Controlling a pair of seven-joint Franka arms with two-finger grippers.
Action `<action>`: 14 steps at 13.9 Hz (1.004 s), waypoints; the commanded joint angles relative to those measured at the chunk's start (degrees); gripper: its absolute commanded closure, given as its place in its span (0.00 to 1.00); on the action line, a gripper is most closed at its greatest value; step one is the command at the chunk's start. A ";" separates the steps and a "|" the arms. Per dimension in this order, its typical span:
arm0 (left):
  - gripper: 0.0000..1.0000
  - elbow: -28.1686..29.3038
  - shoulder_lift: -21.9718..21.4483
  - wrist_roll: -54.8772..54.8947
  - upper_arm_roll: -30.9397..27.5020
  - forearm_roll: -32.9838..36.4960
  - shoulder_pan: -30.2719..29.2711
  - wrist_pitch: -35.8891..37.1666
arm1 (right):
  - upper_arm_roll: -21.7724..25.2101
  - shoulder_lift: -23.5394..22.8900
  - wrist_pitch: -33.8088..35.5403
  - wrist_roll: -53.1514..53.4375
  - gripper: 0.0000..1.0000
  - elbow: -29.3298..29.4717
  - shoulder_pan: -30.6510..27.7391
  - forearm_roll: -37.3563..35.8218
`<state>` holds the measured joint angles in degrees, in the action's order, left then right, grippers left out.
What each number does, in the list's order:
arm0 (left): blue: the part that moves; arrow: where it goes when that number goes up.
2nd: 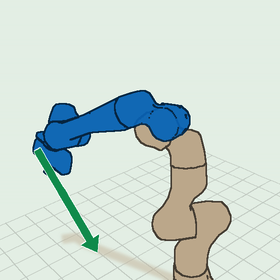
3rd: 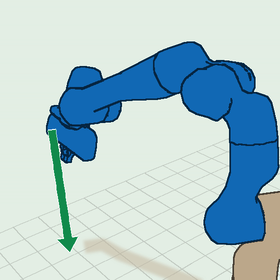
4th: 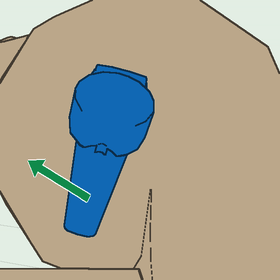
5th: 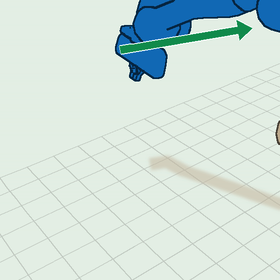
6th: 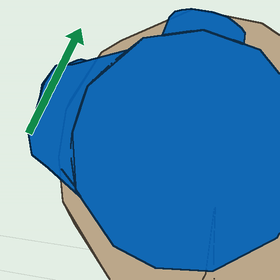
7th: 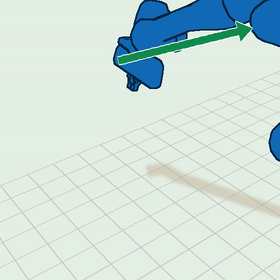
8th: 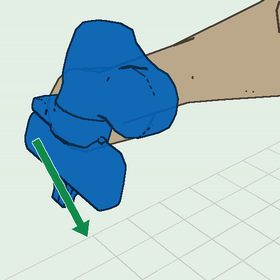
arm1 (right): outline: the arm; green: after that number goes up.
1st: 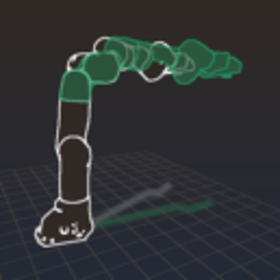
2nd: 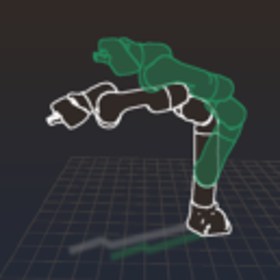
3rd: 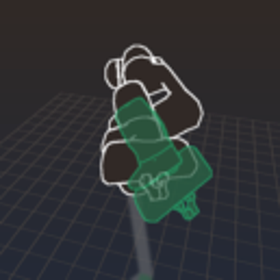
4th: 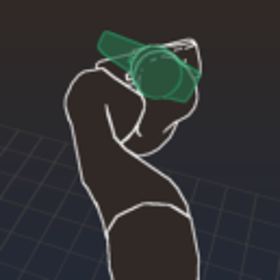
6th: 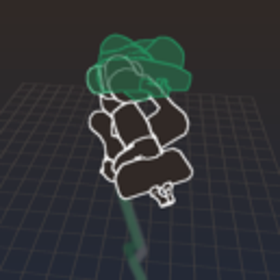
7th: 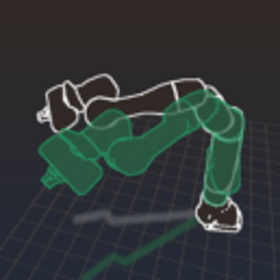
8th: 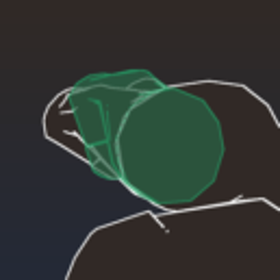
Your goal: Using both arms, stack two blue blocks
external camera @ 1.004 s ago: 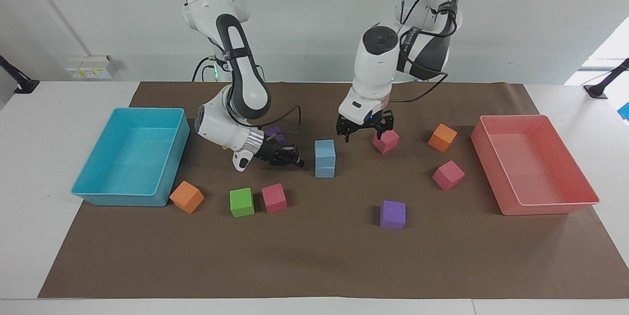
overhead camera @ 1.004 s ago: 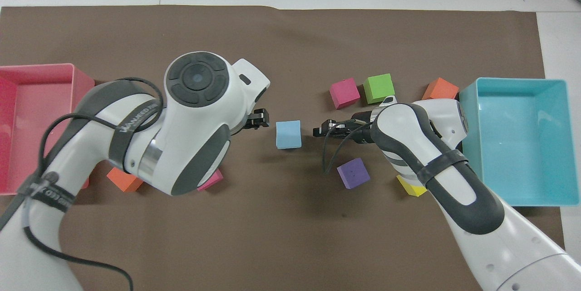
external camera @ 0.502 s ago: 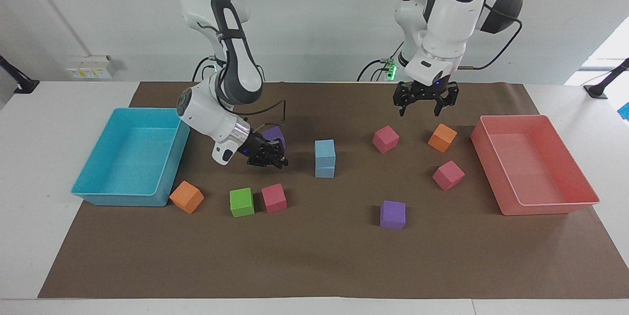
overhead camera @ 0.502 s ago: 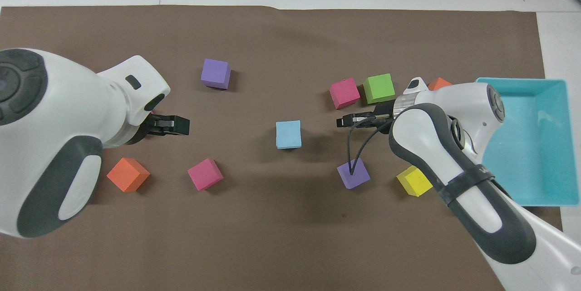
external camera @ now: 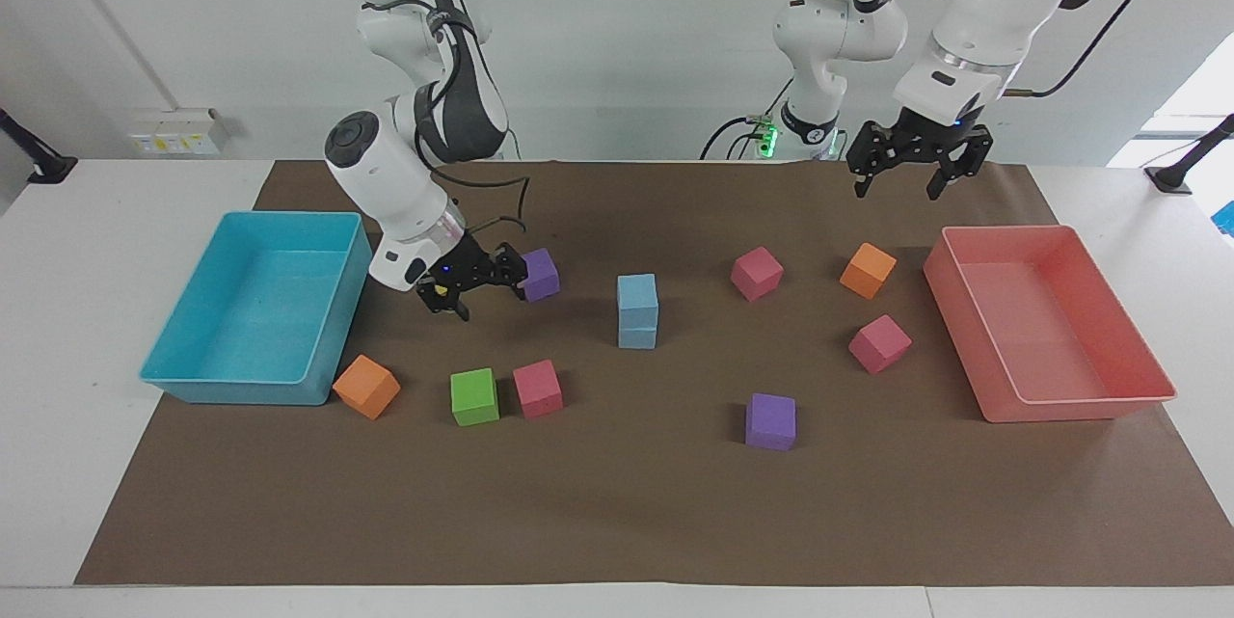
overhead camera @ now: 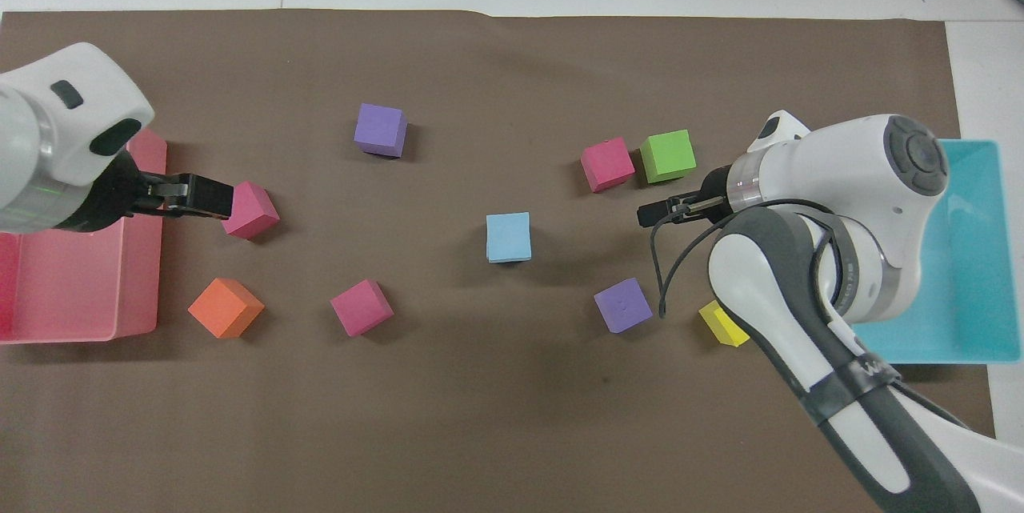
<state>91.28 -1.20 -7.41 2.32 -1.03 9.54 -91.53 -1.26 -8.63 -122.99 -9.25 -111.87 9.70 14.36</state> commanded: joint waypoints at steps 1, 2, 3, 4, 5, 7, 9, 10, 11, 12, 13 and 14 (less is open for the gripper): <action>0.00 -10.57 6.90 1.86 0.58 -0.91 -1.71 6.52 | -0.50 -0.07 9.40 6.24 0.00 6.47 -0.91 -10.02; 0.00 -11.03 7.00 2.92 0.58 -0.81 -2.24 6.97 | -0.41 0.02 11.52 8.18 0.00 8.23 -0.99 -11.96; 0.00 -10.86 6.30 3.10 0.58 -0.47 -2.15 6.97 | -0.06 0.28 13.11 9.59 0.00 9.12 -1.34 -12.77; 0.00 -9.29 4.73 3.19 0.67 -0.72 -2.15 7.06 | 0.20 1.15 13.73 10.91 0.00 9.30 -1.96 -12.86; 0.00 -6.23 2.80 3.71 0.67 -0.64 -2.15 6.71 | 0.29 2.29 13.83 12.05 0.00 9.30 -2.92 -12.95; 0.00 -1.74 -0.46 5.99 0.67 -0.64 -2.06 6.80 | 0.29 4.23 13.83 12.33 0.00 9.39 -5.81 -14.00; 0.00 1.18 -2.23 6.44 0.58 -0.73 -2.33 5.57 | 0.29 6.77 15.57 12.33 0.00 9.39 -7.93 -15.41; 0.00 0.84 -1.97 6.36 0.58 -0.81 -3.46 5.57 | 0.29 8.26 17.41 12.33 0.00 9.39 -8.90 -15.59; 0.00 0.31 -1.53 6.27 0.58 -0.90 -3.56 5.13 | 0.29 10.11 19.61 12.33 0.00 9.39 -9.25 -15.50; 0.00 -0.13 -1.44 6.09 0.67 -0.99 -3.65 5.04 | 0.38 11.43 21.63 12.33 0.00 9.48 -9.26 -15.50; 0.00 -0.13 -1.44 6.09 0.67 -1.08 -3.65 5.04 | 0.38 12.05 23.48 12.33 0.00 10.87 -9.43 -15.50; 0.00 -0.22 -1.35 6.09 0.67 -1.08 -3.65 4.95 | 0.38 12.06 26.37 12.42 0.00 13.23 -10.13 -15.59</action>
<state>89.60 -1.40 -2.20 2.37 -1.29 6.98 -85.28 -0.15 2.37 -100.66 1.71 -101.28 0.76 0.44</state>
